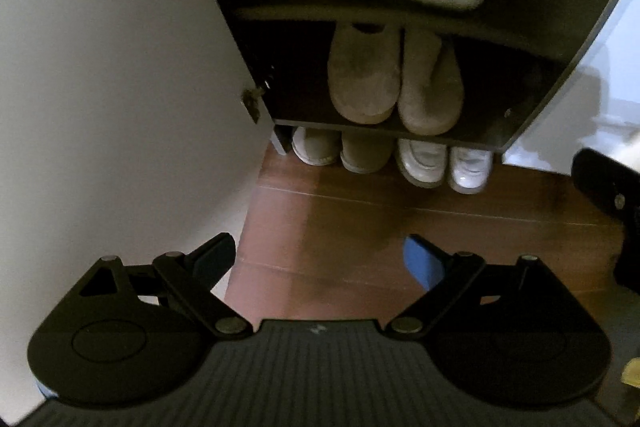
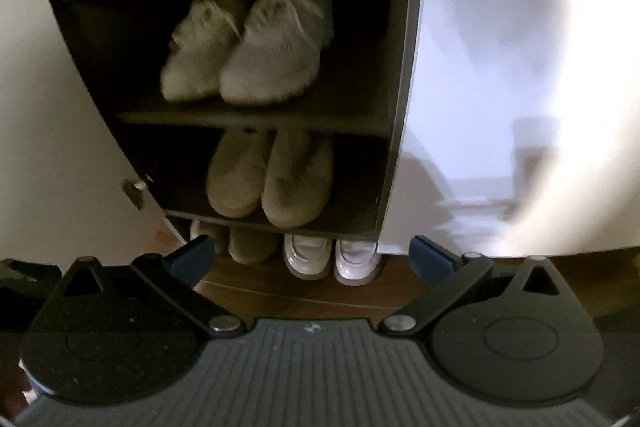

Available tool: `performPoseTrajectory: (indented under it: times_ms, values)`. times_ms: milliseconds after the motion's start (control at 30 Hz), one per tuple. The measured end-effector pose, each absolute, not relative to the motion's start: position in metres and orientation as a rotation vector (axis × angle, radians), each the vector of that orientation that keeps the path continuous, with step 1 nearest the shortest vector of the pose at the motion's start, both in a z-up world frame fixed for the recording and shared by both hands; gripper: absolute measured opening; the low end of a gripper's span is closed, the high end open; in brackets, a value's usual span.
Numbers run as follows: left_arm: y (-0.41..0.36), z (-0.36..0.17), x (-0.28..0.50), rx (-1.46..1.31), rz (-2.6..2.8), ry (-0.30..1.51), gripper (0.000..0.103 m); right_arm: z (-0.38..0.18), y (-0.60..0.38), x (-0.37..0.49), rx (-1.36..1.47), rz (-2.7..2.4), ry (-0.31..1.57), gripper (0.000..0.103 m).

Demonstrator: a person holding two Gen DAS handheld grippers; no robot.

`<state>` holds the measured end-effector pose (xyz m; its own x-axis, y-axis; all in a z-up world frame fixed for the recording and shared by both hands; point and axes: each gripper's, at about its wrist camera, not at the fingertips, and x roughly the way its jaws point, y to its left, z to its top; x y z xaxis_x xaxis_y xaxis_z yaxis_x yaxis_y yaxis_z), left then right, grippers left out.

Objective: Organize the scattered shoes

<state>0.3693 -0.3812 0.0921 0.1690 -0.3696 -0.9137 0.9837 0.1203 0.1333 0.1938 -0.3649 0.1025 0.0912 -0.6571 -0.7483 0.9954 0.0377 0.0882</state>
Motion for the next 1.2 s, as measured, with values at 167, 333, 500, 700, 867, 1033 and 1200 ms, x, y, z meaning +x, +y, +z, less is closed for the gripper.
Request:
performPoseTrajectory:
  times_ms: [167,333,500,700,867,1033,1200]
  values:
    - [-0.362,0.176,0.366,0.909,-1.176,0.856,0.093,0.186,-0.357,0.193,0.756,-1.401,0.587,0.102]
    - [-0.347,0.241,0.367,0.884,-1.172,0.890,0.093,0.261,-0.342,0.190,0.828,-1.422,0.543,0.102]
    - [-0.333,0.291,0.369,0.875,-1.178,0.892,0.093,0.310,-0.328,0.194,0.807,-1.431,0.540,0.102]
    - [-0.309,0.351,0.371,0.860,-1.178,0.901,0.093,0.381,-0.311,0.196,0.724,-1.391,0.570,0.102]
    - [-0.289,0.399,0.373,0.830,-1.178,0.920,0.094,0.432,-0.298,0.195,0.674,-1.399,0.574,0.102]
    - [-0.274,0.433,0.390,0.795,-1.212,1.022,0.094,0.473,-0.284,0.198,0.669,-1.404,0.559,0.102]
    - [-0.265,0.454,0.400,0.877,-1.233,0.961,0.093,0.494,-0.272,0.204,0.701,-1.424,0.561,0.102]
